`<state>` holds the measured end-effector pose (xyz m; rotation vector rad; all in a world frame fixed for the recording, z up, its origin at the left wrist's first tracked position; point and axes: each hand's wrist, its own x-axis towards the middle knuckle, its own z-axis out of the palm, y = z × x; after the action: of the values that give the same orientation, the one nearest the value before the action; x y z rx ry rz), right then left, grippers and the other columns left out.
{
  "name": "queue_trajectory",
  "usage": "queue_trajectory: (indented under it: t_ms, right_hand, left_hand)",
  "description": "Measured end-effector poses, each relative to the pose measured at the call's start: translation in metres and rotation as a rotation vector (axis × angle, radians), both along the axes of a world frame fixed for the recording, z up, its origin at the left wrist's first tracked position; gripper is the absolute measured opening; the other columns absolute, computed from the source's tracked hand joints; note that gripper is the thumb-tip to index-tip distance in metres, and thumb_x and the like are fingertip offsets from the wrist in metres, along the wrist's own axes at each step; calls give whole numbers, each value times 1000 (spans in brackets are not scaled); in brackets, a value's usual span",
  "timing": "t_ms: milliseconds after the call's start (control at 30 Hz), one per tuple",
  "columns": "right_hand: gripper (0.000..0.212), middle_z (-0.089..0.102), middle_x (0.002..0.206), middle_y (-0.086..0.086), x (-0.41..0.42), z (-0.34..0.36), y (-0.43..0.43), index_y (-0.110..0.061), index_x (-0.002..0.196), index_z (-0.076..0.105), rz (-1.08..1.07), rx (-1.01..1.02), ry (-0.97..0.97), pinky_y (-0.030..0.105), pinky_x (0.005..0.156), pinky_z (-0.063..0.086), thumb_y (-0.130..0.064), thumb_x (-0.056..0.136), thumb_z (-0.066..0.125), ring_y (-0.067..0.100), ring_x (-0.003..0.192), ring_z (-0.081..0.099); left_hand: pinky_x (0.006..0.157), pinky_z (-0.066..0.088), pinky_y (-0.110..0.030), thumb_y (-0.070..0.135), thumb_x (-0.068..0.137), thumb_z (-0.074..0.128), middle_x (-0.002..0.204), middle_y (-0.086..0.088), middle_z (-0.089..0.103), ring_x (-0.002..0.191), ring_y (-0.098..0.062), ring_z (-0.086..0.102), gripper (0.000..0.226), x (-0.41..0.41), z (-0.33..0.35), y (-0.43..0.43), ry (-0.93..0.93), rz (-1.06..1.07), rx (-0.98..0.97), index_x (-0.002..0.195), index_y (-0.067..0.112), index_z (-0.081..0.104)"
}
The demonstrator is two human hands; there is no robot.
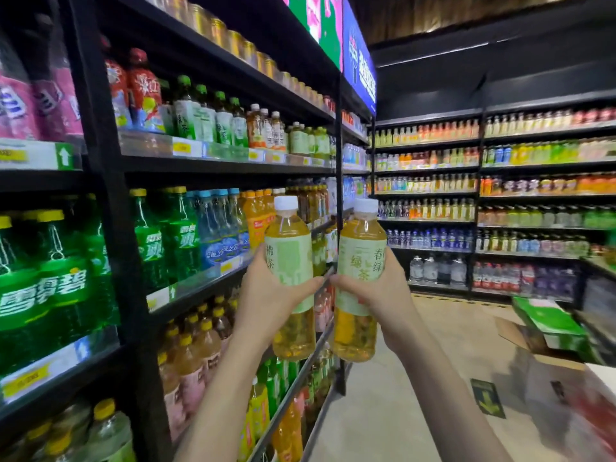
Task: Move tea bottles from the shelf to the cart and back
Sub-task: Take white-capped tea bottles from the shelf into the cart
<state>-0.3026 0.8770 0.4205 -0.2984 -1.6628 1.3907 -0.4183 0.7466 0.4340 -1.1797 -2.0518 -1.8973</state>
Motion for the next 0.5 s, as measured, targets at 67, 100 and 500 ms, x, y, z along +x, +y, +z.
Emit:
queue_trajectory:
  t_ms: [67, 100, 500]
  right_hand:
    - [60, 72, 103, 6, -8, -3, 20, -17, 117, 55, -23, -8, 1, 43, 77, 62, -7, 68, 89, 20, 90, 72]
    - [62, 71, 104, 6, -11, -4, 30, -18, 117, 55, -33, -10, 0, 44, 77, 62, -9, 66, 90, 20, 91, 72]
    - [59, 71, 102, 4, -46, 9, 197, -18, 115, 56, -44, -18, 11, 26, 65, 56, -6, 68, 88, 15, 87, 72]
  left_hand:
    - [69, 51, -16, 23, 62, 94, 99, 17, 66, 79, 16, 61, 65, -9, -1, 23, -1, -24, 0, 113, 32, 53]
    - [69, 51, -16, 23, 63, 94, 98, 18, 65, 78, 17, 60, 66, -13, -1, 34, 0, -34, -5, 113, 32, 53]
    - [83, 59, -42, 44, 51, 92, 104, 13, 69, 95, -7, 68, 76, -53, 6, 200, 21, -32, -12, 116, 35, 55]
